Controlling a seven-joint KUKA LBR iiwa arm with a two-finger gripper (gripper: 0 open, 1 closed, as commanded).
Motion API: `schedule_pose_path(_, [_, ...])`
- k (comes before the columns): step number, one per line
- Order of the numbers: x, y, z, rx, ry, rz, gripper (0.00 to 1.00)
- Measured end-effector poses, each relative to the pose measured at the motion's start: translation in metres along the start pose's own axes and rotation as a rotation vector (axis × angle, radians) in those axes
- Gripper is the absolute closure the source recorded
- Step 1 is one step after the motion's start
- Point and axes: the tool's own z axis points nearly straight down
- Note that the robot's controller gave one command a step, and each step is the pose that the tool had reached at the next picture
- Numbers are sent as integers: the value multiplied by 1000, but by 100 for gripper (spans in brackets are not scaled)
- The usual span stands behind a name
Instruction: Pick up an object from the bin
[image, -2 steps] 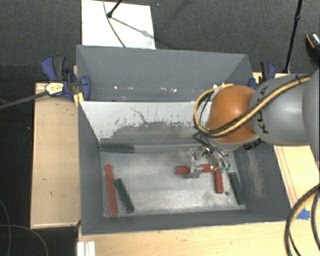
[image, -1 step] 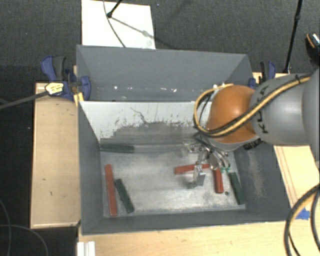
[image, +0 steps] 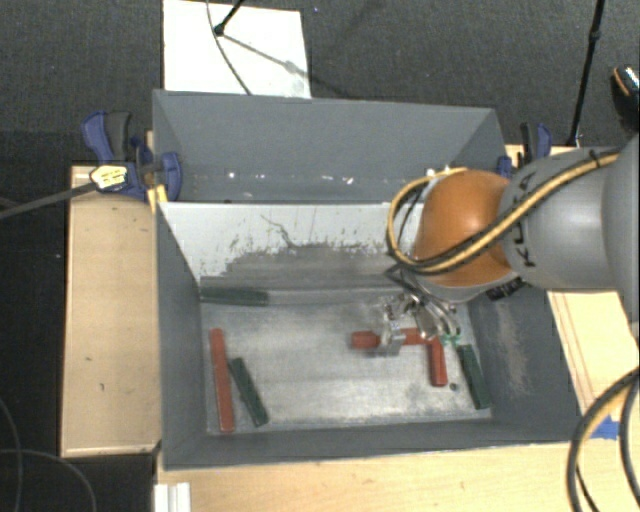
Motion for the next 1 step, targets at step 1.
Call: schedule_pose_path(1, [-8,-9,-131,3,-13,-93,100])
